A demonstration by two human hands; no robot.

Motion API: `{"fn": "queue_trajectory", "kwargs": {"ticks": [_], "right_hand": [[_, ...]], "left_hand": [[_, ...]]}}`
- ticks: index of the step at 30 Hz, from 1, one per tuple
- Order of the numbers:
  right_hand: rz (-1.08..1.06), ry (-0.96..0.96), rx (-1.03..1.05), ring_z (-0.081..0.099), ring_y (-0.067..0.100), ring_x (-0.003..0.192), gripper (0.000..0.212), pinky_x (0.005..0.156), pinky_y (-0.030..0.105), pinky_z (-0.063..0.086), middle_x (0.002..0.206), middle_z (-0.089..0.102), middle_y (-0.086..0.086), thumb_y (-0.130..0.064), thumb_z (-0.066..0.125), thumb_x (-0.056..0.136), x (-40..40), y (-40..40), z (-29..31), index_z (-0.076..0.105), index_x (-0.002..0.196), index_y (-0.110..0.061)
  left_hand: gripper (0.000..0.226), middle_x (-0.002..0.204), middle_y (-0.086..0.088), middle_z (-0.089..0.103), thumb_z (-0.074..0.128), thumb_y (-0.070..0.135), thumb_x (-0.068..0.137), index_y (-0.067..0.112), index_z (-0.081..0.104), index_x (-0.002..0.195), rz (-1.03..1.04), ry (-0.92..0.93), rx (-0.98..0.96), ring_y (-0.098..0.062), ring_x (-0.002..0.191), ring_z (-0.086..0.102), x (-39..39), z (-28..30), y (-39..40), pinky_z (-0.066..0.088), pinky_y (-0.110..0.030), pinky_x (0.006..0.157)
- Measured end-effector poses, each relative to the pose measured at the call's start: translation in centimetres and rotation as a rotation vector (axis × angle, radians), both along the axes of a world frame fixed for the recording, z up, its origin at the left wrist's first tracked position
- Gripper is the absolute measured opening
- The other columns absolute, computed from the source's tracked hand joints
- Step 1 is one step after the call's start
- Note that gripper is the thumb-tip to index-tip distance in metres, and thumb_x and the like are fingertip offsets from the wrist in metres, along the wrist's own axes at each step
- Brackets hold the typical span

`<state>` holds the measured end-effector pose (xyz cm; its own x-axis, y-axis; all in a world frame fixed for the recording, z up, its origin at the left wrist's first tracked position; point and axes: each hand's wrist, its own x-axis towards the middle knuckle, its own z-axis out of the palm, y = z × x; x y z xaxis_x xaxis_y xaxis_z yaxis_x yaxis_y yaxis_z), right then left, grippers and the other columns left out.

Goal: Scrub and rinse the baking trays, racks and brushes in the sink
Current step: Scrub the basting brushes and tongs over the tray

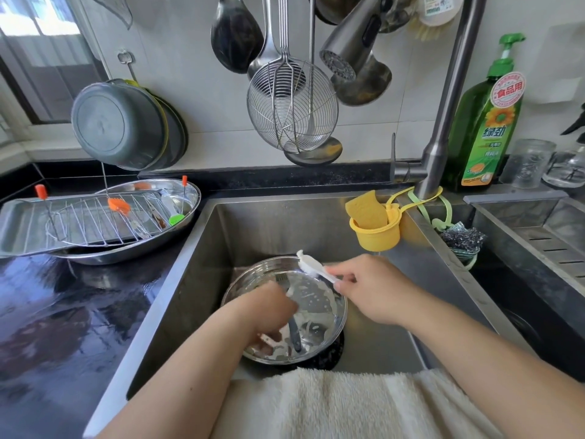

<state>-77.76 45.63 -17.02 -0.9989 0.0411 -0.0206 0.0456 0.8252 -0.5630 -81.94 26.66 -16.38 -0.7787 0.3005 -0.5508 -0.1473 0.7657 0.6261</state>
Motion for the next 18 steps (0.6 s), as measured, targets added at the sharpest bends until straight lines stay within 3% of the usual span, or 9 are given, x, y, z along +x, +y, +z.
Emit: {"fn": "queue_trajectory", "kwargs": {"ticks": [2,4,8,12,14,16,18], "right_hand": [[0.002,-0.043,-0.009,0.046,0.010,0.059,0.038,0.052,0.022,0.035,0.063,0.051,-0.010,-0.023,0.057,0.102,0.2,-0.3,0.2,0.062,0.137,-0.038],[0.017,-0.073,-0.003,0.047,0.011,0.061,0.038,0.056,0.026,0.036,0.065,0.057,-0.006,-0.023,0.058,0.102,0.2,-0.6,0.5,0.062,0.137,-0.038],[-0.015,-0.049,-0.022,0.049,0.017,0.063,0.036,0.060,0.031,0.036,0.068,0.061,-0.002,-0.020,0.056,0.102,0.4,-0.7,1.5,0.066,0.132,-0.038],[0.040,-0.065,0.075,0.051,0.019,0.062,0.032,0.061,0.034,0.043,0.081,0.067,0.004,-0.016,0.052,0.102,1.1,-2.2,5.2,0.072,0.123,-0.029],[0.085,-0.069,0.130,0.056,0.019,0.067,0.029,0.067,0.034,0.049,0.086,0.067,-0.001,-0.019,0.054,0.103,0.5,-4.0,7.2,0.071,0.124,-0.028],[0.095,-0.036,0.146,0.062,0.022,0.081,0.028,0.072,0.032,0.051,0.094,0.069,-0.003,-0.020,0.056,0.101,-0.4,-6.1,8.7,0.072,0.123,-0.029],[0.079,0.010,0.143,0.065,0.026,0.092,0.026,0.077,0.033,0.054,0.109,0.072,0.004,-0.019,0.058,0.101,-1.3,-8.1,9.5,0.073,0.121,-0.025]], "left_hand": [[0.016,0.113,-0.006,0.065,0.051,0.027,0.105,0.014,0.061,0.107,-0.150,-0.019,-0.153,-0.026,0.101,0.069,0.3,-0.2,0.0,0.062,-0.048,0.085],[0.030,0.122,-0.003,0.066,0.051,0.038,0.106,0.014,0.061,0.121,-0.171,-0.051,-0.170,-0.024,0.108,0.072,0.0,-0.7,-0.2,0.062,-0.048,0.089],[0.030,0.100,-0.002,0.074,0.048,0.028,0.106,0.007,0.066,0.119,-0.093,-0.033,-0.072,-0.024,0.087,0.072,-0.2,-1.5,0.0,0.057,-0.032,0.068],[0.021,0.098,-0.022,0.074,0.049,0.011,0.097,0.002,0.068,0.099,0.149,0.308,-0.020,-0.032,0.078,0.071,-1.3,-1.4,-0.6,0.060,-0.036,0.069],[0.019,0.094,-0.019,0.071,0.048,0.011,0.093,0.008,0.067,0.091,0.152,0.430,-0.094,-0.030,0.078,0.068,-1.5,0.1,-1.2,0.056,-0.034,0.068],[0.020,0.099,-0.012,0.070,0.049,0.013,0.093,0.011,0.068,0.099,0.140,0.525,-0.153,-0.030,0.086,0.067,-2.0,2.0,-2.4,0.057,-0.036,0.075],[0.024,0.107,-0.011,0.069,0.046,0.017,0.096,0.013,0.065,0.109,0.155,0.738,-0.246,-0.035,0.095,0.065,-3.0,4.3,-4.6,0.053,-0.038,0.079]]}}
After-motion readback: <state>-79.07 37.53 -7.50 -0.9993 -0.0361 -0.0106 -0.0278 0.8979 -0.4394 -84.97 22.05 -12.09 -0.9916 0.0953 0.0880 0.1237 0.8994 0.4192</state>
